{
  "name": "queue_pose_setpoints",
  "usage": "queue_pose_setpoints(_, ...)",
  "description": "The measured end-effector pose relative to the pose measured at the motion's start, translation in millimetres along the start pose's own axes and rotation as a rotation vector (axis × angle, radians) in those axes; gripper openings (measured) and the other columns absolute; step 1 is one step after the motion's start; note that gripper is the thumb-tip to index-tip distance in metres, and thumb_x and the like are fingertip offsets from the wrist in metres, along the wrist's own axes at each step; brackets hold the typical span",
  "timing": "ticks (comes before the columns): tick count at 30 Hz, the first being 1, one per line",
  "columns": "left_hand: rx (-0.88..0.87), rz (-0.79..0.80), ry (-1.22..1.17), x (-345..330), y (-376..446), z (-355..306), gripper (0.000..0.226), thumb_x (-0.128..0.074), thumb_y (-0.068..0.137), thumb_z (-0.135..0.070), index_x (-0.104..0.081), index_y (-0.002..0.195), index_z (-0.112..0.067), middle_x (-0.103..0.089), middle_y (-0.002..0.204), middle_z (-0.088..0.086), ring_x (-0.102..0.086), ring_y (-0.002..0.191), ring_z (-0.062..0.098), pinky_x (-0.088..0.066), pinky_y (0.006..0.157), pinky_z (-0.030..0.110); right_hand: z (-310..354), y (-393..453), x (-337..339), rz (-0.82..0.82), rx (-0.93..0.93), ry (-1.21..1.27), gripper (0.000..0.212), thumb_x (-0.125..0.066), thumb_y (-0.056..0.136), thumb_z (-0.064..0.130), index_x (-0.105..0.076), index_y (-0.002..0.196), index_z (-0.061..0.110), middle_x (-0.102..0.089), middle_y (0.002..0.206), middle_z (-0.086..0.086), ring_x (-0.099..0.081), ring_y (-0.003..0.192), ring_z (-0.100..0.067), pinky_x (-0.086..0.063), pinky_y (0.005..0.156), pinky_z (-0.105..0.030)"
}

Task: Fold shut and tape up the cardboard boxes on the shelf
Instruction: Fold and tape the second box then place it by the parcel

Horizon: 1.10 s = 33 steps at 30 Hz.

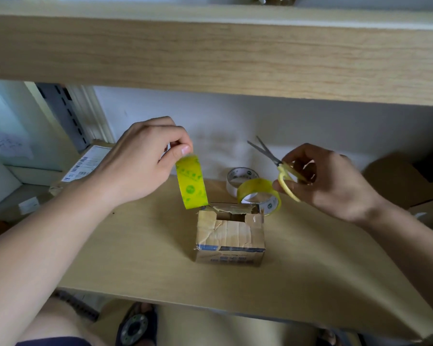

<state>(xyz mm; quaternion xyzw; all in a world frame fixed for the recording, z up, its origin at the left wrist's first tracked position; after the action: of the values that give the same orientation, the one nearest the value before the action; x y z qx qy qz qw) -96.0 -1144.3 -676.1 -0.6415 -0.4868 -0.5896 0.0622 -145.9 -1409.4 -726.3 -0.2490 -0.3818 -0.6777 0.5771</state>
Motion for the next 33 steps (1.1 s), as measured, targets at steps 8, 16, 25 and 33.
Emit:
queue_pose_setpoints(8, 0.033, 0.004, 0.011, 8.2, -11.6, 16.2, 0.009, -0.071, 0.096, -0.020, -0.079, 0.093, -0.022, -0.067, 0.088, -0.010, -0.059, 0.077, 0.001, -0.039, 0.073, 0.009, 57.1, 15.6, -45.1, 0.240, 0.199, 0.103, 0.022, -0.085, 0.078, 0.026, -0.068, 0.091, 0.028, -0.073, 0.080, 0.014, -0.068, 0.070, -0.003, -0.045, 0.058, -0.013)
queue_pose_setpoints(16, 0.014, 0.063, 0.000, -1.2, -23.9, 21.9, 0.011, -0.068, 0.095, -0.026, -0.078, 0.090, -0.024, -0.066, 0.085, -0.011, -0.058, 0.075, 0.005, -0.044, 0.072, 0.022, 81.8, 23.0, -73.3, 0.312, 0.224, 0.095, 0.024, -0.087, 0.076, 0.034, -0.069, 0.090, 0.029, -0.073, 0.082, 0.010, -0.066, 0.071, -0.005, -0.046, 0.058, -0.015)
queue_pose_setpoints(25, 0.005, 0.110, -0.053, -8.9, -32.1, 35.1, 0.012, -0.068, 0.097, -0.024, -0.078, 0.091, -0.024, -0.066, 0.087, -0.013, -0.061, 0.076, 0.010, -0.045, 0.070, 0.026, 96.1, 30.3, -90.1, 0.342, 0.268, 0.010, 0.028, -0.085, 0.075, 0.038, -0.070, 0.094, 0.026, -0.072, 0.084, 0.009, -0.067, 0.076, -0.011, -0.056, 0.068, -0.033)
queue_pose_setpoints(33, 0.063, 0.129, -0.120, -15.3, -40.4, 46.6, 0.012, -0.067, 0.096, -0.026, -0.078, 0.090, -0.025, -0.067, 0.086, -0.012, -0.059, 0.078, 0.011, -0.048, 0.072, 0.035, 101.7, 31.8, -103.7, 0.356, 0.287, -0.006, 0.024, -0.086, 0.076, 0.034, -0.071, 0.092, 0.026, -0.069, 0.079, 0.012, -0.064, 0.071, -0.006, -0.055, 0.065, -0.030)
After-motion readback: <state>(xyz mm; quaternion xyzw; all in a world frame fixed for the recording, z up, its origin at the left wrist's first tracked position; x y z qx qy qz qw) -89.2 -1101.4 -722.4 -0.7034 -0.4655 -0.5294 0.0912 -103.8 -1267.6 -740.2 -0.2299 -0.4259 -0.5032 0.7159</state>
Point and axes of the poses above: each hand's wrist, its own y-axis towards the middle knuckle, its own x-axis out of the back of the hand, z = x × y, the point moved 10 cm from there along y, towards the middle knuckle
